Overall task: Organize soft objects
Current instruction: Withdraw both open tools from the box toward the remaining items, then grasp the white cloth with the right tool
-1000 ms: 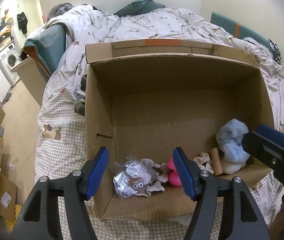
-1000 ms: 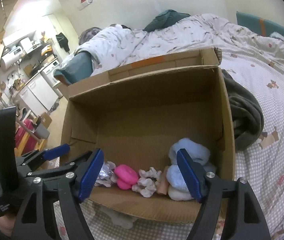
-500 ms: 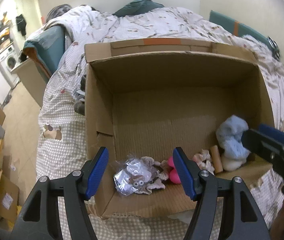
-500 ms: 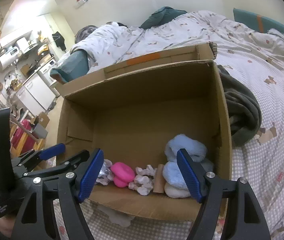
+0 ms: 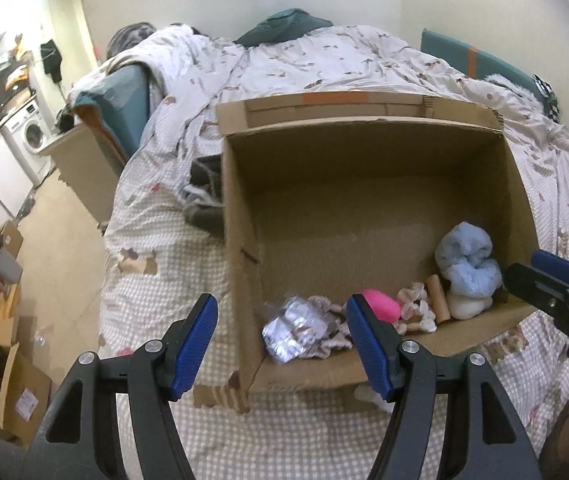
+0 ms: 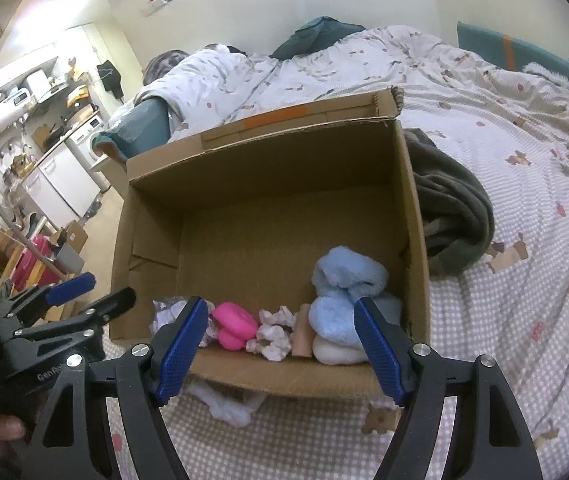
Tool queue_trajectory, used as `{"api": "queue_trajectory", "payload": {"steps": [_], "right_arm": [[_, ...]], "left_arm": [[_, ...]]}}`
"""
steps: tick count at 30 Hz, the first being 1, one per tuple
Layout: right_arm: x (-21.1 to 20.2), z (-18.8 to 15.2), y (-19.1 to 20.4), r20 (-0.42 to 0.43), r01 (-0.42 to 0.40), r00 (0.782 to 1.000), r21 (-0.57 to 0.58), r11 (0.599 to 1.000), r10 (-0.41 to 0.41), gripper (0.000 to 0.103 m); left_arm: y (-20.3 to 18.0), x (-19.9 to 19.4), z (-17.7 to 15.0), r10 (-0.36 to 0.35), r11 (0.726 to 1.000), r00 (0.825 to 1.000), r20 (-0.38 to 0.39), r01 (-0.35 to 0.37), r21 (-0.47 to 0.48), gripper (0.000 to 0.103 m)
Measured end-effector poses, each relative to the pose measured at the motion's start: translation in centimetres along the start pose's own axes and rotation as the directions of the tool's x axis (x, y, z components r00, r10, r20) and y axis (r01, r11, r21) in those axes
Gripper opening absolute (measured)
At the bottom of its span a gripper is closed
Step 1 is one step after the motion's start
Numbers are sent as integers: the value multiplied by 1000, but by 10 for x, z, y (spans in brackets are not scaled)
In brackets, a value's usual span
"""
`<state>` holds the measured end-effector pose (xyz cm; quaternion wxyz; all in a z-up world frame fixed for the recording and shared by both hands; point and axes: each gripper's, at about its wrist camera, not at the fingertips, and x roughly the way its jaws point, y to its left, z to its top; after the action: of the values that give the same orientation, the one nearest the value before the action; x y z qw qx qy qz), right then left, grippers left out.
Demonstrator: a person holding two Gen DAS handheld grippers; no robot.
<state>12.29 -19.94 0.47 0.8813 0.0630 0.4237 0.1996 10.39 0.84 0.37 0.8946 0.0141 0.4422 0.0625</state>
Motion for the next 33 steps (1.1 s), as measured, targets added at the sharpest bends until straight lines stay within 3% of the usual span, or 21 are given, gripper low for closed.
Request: {"api": "queue_trajectory", "payload": {"steps": [15,24,28,33], "right_arm": [[-23,-30,8,-16,-5,1000,44,999,5,80],[-7,-50,8,-129,4,992,81,997,7,80],[12,-58,8,-217,45,976,59,997,-31,80],[31,-66,16,-280,7,960,21,1000,0,80]], "left_arm": [[14,-25,-34,11,997,999,-31,-13,-75,64],[21,-14,-49,6,992,993,-120,-22,-126,64],[31,-6,-53,28,985,986,-162,-55,-166,64],[46,1,-55,14,968,981,-193,-61,-243,64]]}}
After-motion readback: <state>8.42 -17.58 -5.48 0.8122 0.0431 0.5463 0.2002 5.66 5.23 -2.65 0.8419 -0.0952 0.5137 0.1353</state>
